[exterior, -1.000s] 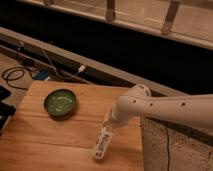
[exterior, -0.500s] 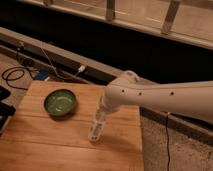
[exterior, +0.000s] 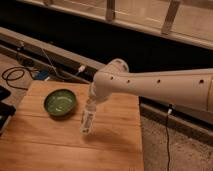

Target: Place the bottle in the ceramic bowl

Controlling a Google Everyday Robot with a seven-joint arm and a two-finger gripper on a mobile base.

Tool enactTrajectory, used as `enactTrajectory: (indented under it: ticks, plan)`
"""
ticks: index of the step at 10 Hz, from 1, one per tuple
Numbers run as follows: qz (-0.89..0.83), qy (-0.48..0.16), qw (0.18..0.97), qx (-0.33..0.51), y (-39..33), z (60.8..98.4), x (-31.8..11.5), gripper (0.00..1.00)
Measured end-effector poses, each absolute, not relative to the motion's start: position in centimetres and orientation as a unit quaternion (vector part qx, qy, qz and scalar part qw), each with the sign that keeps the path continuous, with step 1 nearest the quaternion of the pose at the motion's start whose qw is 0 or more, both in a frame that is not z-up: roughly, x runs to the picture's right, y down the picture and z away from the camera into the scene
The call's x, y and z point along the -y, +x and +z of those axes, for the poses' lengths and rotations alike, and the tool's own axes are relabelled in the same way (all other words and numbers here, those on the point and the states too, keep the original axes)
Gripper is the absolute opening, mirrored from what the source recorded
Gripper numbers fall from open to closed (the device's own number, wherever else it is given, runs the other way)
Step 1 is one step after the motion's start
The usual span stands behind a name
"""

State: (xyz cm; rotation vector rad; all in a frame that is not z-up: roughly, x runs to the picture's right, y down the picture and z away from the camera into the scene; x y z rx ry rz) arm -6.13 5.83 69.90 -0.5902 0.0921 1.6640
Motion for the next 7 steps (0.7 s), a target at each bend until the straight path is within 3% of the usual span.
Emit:
enactTrajectory:
  ticks: [7]
  plan:
    - [0.739,-0.254,0.623,-0.051,-4.9,70.6,-6.7,0.0]
